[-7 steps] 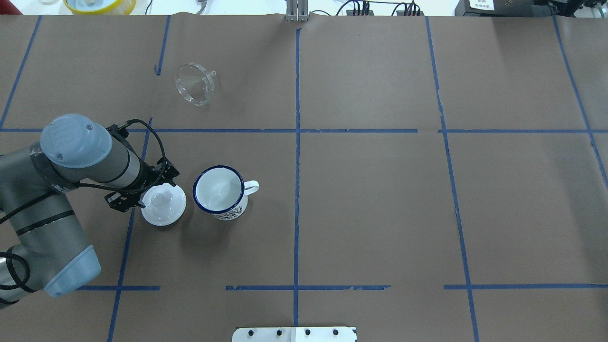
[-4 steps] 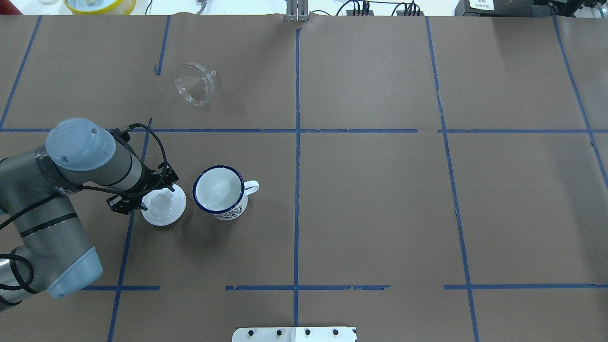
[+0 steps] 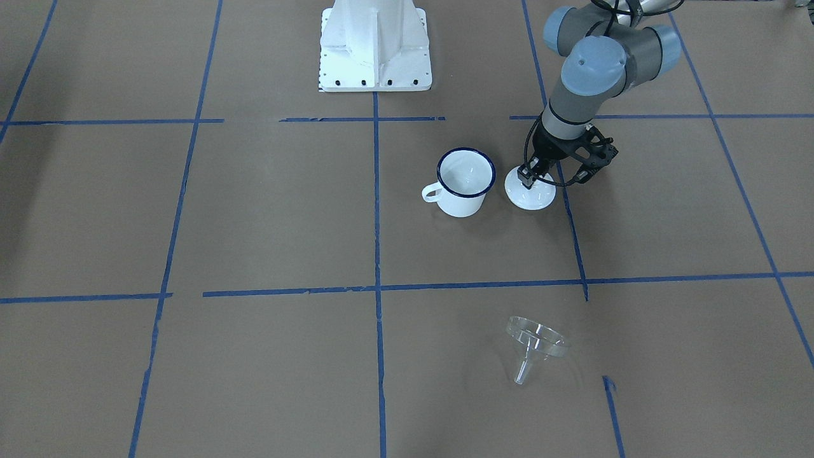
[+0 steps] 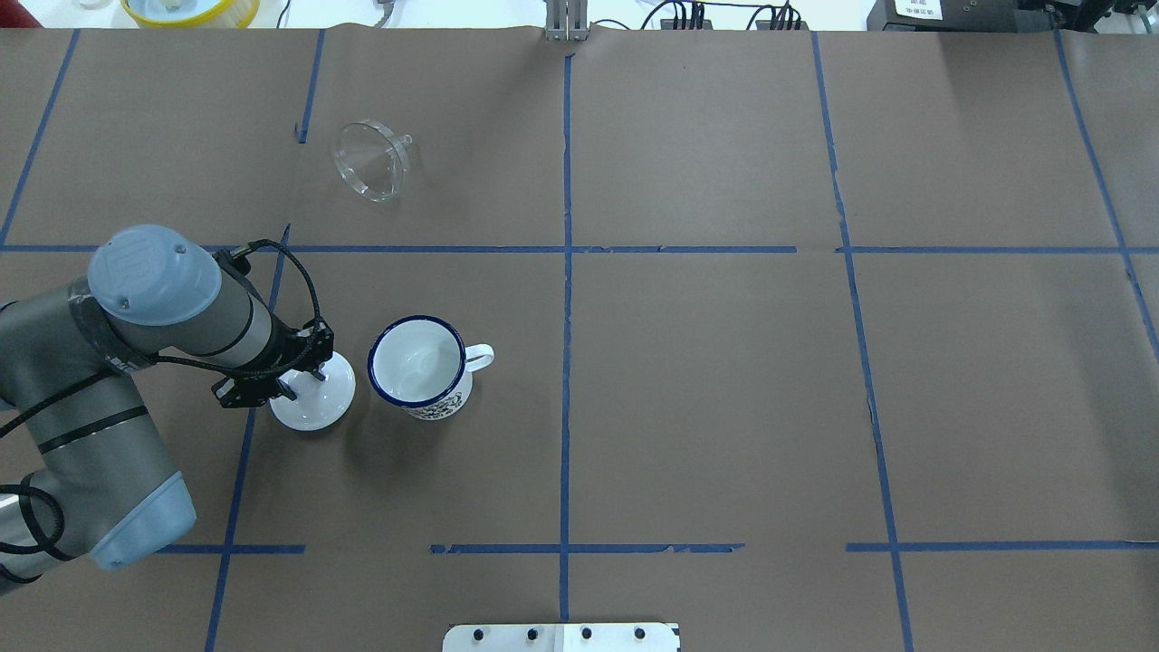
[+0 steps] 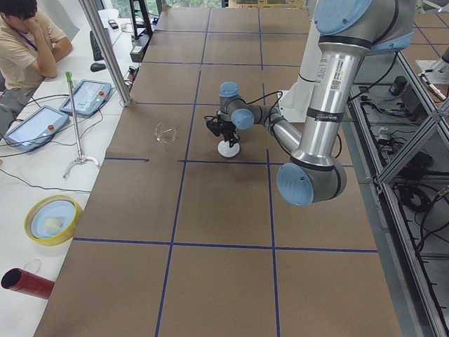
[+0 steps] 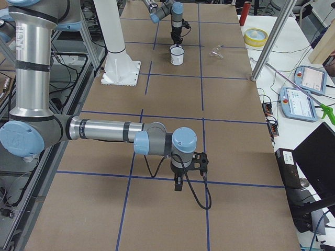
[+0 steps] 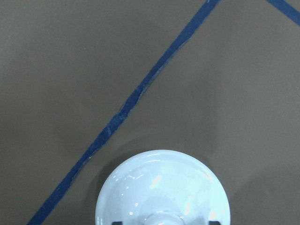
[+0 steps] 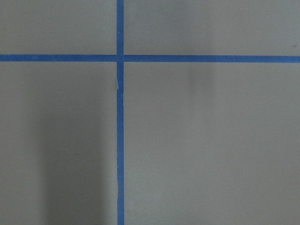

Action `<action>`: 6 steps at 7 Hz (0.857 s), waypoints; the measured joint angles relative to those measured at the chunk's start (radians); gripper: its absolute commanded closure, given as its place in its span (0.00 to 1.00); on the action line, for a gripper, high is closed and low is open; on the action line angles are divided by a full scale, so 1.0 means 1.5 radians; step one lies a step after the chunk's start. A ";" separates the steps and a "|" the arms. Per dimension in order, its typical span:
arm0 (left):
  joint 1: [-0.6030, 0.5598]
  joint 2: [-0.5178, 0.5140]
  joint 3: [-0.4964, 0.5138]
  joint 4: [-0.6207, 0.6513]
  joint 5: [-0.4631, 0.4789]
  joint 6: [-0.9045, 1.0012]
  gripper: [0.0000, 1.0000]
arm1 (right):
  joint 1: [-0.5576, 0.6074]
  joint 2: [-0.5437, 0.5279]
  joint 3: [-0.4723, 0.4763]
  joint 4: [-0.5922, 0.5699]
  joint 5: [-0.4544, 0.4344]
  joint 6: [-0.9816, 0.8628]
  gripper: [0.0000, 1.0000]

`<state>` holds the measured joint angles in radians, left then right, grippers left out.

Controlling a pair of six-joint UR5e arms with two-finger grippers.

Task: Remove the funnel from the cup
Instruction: 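Lower the left gripper and grasp the white lid's knob, then carry the lid over the mug with the left gripper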

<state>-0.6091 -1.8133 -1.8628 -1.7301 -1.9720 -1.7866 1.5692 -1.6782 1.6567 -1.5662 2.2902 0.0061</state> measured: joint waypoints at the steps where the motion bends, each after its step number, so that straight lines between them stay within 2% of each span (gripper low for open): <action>1: 0.000 0.000 -0.002 0.002 -0.007 0.000 1.00 | 0.000 0.000 0.000 0.000 0.000 0.000 0.00; 3: -0.007 -0.002 -0.032 0.027 -0.023 -0.001 1.00 | 0.000 0.000 0.000 0.000 0.000 0.000 0.00; 5: -0.036 -0.035 -0.107 0.140 -0.025 -0.001 1.00 | 0.000 0.000 0.000 0.000 0.000 0.000 0.00; 6: -0.054 -0.078 -0.125 0.207 -0.025 -0.001 1.00 | 0.000 0.000 0.000 0.000 0.000 0.000 0.00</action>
<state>-0.6907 -1.9310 -2.0499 -1.4188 -2.0098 -1.7886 1.5693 -1.6782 1.6567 -1.5662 2.2902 0.0062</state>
